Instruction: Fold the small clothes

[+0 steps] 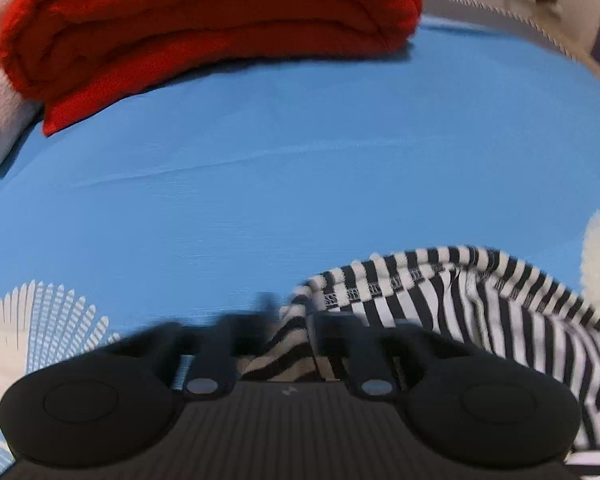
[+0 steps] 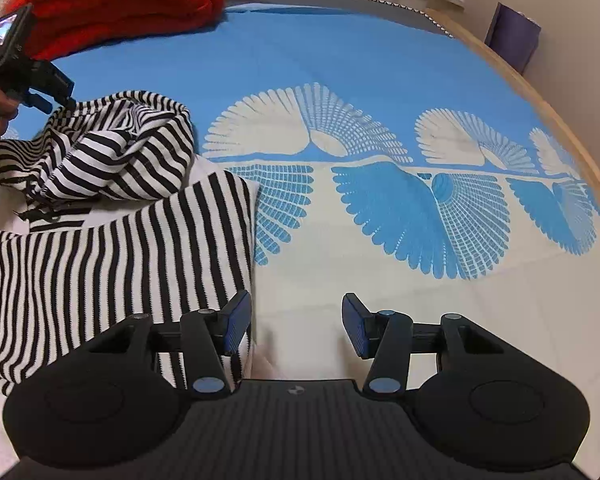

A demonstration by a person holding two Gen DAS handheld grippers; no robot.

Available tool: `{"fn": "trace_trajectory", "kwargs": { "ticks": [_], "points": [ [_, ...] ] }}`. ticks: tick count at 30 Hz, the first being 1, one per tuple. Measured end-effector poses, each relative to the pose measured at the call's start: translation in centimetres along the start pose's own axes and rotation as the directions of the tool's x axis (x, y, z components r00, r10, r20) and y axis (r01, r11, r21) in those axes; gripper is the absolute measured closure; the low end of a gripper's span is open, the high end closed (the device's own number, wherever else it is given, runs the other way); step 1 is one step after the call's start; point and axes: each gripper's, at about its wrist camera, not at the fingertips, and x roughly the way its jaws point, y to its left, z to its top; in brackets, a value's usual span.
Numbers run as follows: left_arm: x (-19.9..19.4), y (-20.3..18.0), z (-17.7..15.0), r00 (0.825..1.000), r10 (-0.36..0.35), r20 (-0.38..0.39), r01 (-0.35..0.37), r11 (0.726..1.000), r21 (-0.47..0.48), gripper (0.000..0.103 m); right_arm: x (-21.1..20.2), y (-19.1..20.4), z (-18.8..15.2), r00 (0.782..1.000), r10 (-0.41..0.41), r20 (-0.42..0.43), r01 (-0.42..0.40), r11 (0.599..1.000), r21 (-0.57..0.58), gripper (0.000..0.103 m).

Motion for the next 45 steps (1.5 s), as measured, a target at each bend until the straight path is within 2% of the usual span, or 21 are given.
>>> {"fn": "trace_trajectory", "kwargs": {
  "ticks": [3, 5, 7, 11, 13, 14, 15, 17, 19, 20, 21, 22, 24, 27, 28, 29, 33, 37, 41, 43, 45],
  "points": [
    [-3.2, -0.8, -0.6, 0.995, -0.018, 0.098, 0.011, 0.997, 0.071, 0.098, 0.3, -0.2, 0.2, 1.0, -0.015, -0.003, 0.015, 1.0, 0.005, 0.051],
    [-7.5, -1.2, -1.8, 0.977, -0.086, 0.196, 0.063, 0.991, 0.121, 0.098, 0.1, -0.3, 0.5, 1.0, -0.008, -0.001, 0.008, 1.0, 0.018, 0.051],
    [-12.7, -1.4, -3.9, 0.941, -0.167, 0.295, 0.117, 0.977, 0.181, 0.098, -0.4, -0.5, 0.7, 1.0, 0.005, 0.011, -0.006, 0.999, 0.033, 0.051],
    [-23.7, -1.4, -12.4, 0.84, -0.359, 0.407, 0.253, 0.923, 0.29, 0.098, -1.2, -1.2, 0.7, 0.999, 0.012, 0.032, -0.014, 0.998, 0.06, 0.051],
    [-28.0, -1.5, -18.3, 0.815, -0.413, 0.407, 0.262, 0.888, 0.377, 0.098, -1.4, -1.6, 0.8, 0.999, 0.015, 0.042, -0.019, 0.996, 0.09, 0.051],
    [-29.3, -1.4, -21.0, 0.821, -0.419, 0.388, 0.259, 0.879, 0.4, 0.098, -1.5, -1.8, 0.8, 0.999, 0.02, 0.048, -0.025, 0.994, 0.106, 0.051],
    [-30.1, -1.3, -23.5, 0.84, -0.413, 0.352, 0.262, 0.876, 0.405, 0.097, -1.7, -2.0, 0.8, 0.998, 0.029, 0.057, -0.036, 0.991, 0.127, 0.051],
    [-30.6, -0.1, -27.4, 0.896, -0.384, 0.224, 0.286, 0.883, 0.372, 0.094, -2.1, -2.4, 0.9, 0.996, 0.049, 0.079, -0.061, 0.984, 0.166, 0.051],
    [-30.9, 1.1, -28.2, 0.932, -0.318, 0.174, 0.259, 0.92, 0.296, 0.09, -2.7, -2.7, 1.0, 0.99, 0.081, 0.114, -0.104, 0.972, 0.211, 0.051],
    [-31.0, 2.3, -27.5, 0.938, -0.298, 0.18, 0.256, 0.941, 0.223, 0.088, -3.0, -2.8, 1.0, 0.987, 0.096, 0.129, -0.124, 0.966, 0.228, 0.051],
    [-31.2, 3.2, -26.5, 0.934, -0.299, 0.195, 0.282, 0.953, 0.108, 0.078, -3.2, -2.8, 1.1, 0.983, 0.115, 0.143, -0.148, 0.958, 0.246, 0.051],
    [-31.2, 4.2, -25.7, 0.923, -0.32, 0.215, 0.326, 0.945, 0.005, 0.062, -3.3, -2.8, 1.1, 0.978, 0.139, 0.155, -0.176, 0.949, 0.261, 0.051],
    [-30.7, 5.4, -25.3, 0.91, -0.333, 0.247, 0.375, 0.915, -0.147, 0.054, -3.2, -2.3, 1.1, 0.968, 0.189, 0.166, -0.231, 0.931, 0.283, 0.051],
    [-27.0, 5.5, -24.5, 0.94, -0.296, 0.168, 0.333, 0.905, -0.266, 0.054, -2.6, -1.1, 1.1, 0.956, 0.251, 0.15, -0.286, 0.914, 0.29, 0.059],
    [-24.9, 4.9, -23.9, 0.966, -0.245, 0.078, 0.257, 0.919, -0.298, 0.054, -2.2, -0.7, 1.0, 0.951, 0.277, 0.14, -0.307, 0.904, 0.296, 0.059],
    [-23.5, 4.5, -23.9, 0.977, -0.211, 0.018, 0.205, 0.925, -0.319, 0.054, -1.8, -0.3, 0.9, 0.945, 0.306, 0.12, -0.328, 0.896, 0.301, 0.059],
    [-19.4, 4.4, -24.3, 0.968, -0.242, -0.062, 0.197, 0.891, -0.409, 0.054, 0.2, 2.1, 0.3, 0.926, 0.375, 0.04, -0.372, 0.887, 0.273, 0.059],
    [-18.3, 5.2, -25.9, 0.97, -0.217, -0.11, 0.14, 0.866, -0.48, 0.054, 1.7, 3.7, 0.2, 0.92, 0.393, -0.012, -0.375, 0.886, 0.272, 0.059],
    [-17.8, 6.1, -27.1, 0.959, -0.253, -0.131, 0.153, 0.846, -0.511, 0.058, 2.6, 4.9, 0.2, 0.931, 0.362, -0.038, -0.343, 0.908, 0.242, 0.059],
    [-17.5, 5.9, -27.6, 0.958, -0.25, -0.14, 0.151, 0.855, -0.496, 0.076, 3.2, 5.4, -0.1, 0.938, 0.34, -0.068, -0.316, 0.919, 0.235, 0.061],
    [-17.1, 5.9, -27.7, 0.958, -0.248, -0.146, 0.149, 0.861, -0.486, 0.092, 3.3, 5.9, -0.3, 0.934, 0.348, -0.082, -0.323, 0.92, 0.224, 0.081]
  ]
}}
